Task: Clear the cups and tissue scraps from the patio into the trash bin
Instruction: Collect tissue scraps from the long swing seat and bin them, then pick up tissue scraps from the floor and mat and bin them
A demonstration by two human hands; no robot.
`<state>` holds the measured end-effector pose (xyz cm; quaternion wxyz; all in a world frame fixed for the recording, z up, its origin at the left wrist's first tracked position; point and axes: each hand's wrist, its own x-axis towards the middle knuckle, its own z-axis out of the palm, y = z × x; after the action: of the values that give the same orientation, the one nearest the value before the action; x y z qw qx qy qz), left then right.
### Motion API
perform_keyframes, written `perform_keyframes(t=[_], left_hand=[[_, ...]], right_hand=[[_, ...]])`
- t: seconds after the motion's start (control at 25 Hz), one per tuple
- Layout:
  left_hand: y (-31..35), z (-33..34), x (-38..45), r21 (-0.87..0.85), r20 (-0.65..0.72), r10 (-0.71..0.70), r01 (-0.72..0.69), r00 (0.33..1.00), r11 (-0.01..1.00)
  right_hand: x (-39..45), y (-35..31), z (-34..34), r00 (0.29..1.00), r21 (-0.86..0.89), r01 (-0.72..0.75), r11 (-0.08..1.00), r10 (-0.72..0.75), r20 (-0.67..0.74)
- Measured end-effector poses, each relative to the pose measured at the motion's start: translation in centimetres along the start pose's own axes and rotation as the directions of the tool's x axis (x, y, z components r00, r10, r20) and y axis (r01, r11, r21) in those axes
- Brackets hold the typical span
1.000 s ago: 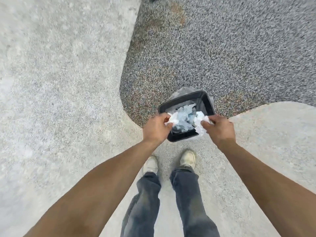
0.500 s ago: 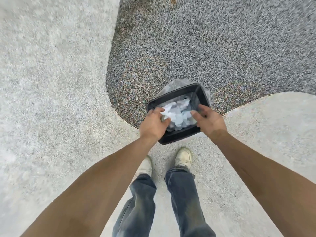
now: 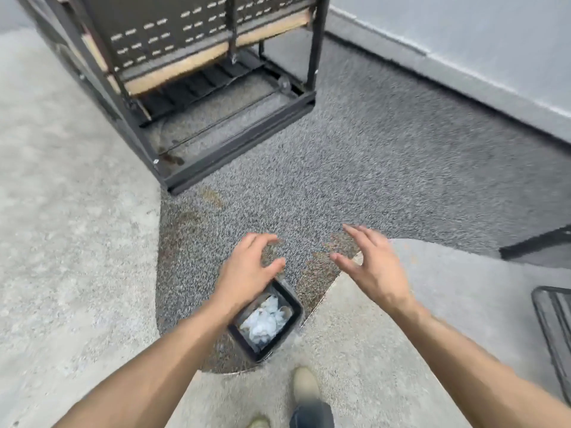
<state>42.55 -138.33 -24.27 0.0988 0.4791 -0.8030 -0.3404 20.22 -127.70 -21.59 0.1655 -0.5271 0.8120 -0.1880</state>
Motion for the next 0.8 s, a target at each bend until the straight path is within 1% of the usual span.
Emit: perform_keyframes(t=[0.04,0.12,0.2,0.24,0.36,0.4,0.48,0.56,0.64,0.8], left_hand=[[2.7,-1.7,-0.3,0.029,0.017,0.095,-0.095,0.995,0.995],[7.4,-4.2,-1.3,0.076,0.035,0.263,-0.265,0.964,0.961],[12.2,-5.8,-3.0,0.102,0.042,0.420,-0.422,0.907,0.901],[14.9,-6.4,-4.2,0.110,0.039,0.506,-0.507,0.862,0.855],[22.4,-6.3,-8.3,0.095,0.038,0.723,-0.722,0.690,0.685],[24.8,-5.8,-9.9,0.084,0.056,0.775,-0.776,0.630,0.625],[29.9,-3.9,-13.9,0.054,0.120,0.867,-0.875,0.484,0.482],[34.2,-1.5,-18.3,0.001,0.166,0.919,-0.932,0.359,0.363],[37.6,1.3,-23.1,-0.050,0.194,0.949,-0.964,0.248,0.262],[43.5,8.0,-36.2,-0.200,0.249,0.968,-0.977,0.027,0.078]], right_hand=[[-1.8,-0.5,-3.2,0.996,-0.034,-0.011,0.999,0.007,-0.092],[-5.8,-1.2,-8.4,0.975,-0.099,-0.049,0.994,0.026,-0.221],[-10.9,-1.6,-12.7,0.945,-0.148,-0.110,0.983,0.057,-0.323],[-14.0,-1.6,-14.7,0.923,-0.171,-0.148,0.974,0.074,-0.378],[-23.7,-1.2,-19.3,0.844,-0.204,-0.289,0.935,0.148,-0.516],[-27.0,-0.9,-20.6,0.814,-0.218,-0.343,0.914,0.173,-0.554],[-34.5,-0.1,-22.6,0.736,-0.224,-0.479,0.849,0.249,-0.630],[-41.6,0.7,-23.8,0.659,-0.191,-0.593,0.782,0.335,-0.674],[-48.4,1.4,-24.1,0.578,-0.145,-0.682,0.717,0.407,-0.708],[-65.1,1.9,-23.5,0.368,-0.004,-0.825,0.565,0.533,-0.762]])
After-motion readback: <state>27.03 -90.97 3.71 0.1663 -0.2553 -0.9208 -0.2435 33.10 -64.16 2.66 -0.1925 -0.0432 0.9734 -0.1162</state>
